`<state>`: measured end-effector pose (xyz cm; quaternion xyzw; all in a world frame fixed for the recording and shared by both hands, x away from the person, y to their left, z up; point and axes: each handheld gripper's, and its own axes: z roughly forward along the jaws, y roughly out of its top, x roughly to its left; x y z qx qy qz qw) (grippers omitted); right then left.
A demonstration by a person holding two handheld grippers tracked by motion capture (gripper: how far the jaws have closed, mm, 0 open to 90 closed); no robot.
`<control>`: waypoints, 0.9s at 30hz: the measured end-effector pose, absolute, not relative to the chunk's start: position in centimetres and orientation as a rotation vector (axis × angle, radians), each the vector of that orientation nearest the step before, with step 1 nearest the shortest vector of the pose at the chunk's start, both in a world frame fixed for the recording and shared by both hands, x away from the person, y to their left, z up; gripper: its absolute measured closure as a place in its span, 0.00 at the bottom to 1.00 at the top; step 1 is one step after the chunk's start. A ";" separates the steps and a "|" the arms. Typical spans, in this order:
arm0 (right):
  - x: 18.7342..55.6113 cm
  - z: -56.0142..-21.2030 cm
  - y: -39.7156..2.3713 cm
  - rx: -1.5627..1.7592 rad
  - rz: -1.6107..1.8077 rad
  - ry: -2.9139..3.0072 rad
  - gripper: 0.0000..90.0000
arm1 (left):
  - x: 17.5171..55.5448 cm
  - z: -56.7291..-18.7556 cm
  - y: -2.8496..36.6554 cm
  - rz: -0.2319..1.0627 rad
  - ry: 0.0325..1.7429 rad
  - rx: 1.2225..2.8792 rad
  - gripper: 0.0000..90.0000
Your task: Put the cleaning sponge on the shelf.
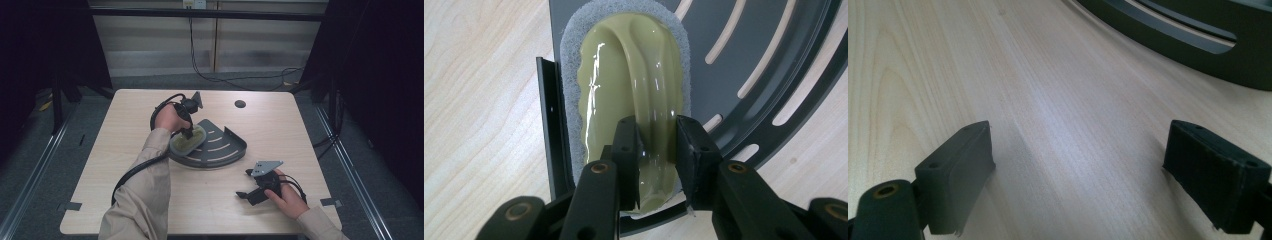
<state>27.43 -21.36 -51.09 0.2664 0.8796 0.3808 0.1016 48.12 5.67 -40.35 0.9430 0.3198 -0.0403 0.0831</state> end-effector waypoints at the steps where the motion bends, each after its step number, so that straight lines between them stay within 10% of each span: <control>1: 27.4 -51.1 -21.4 0.786 1.126 2.598 0.13 | 48.2 -40.3 5.7 -0.124 0.940 2.834 0.80; 27: 27.4 -51.1 -21.4 0.791 1.128 2.600 0.13 | 48.4 -41.5 6.1 -0.118 0.969 2.809 0.79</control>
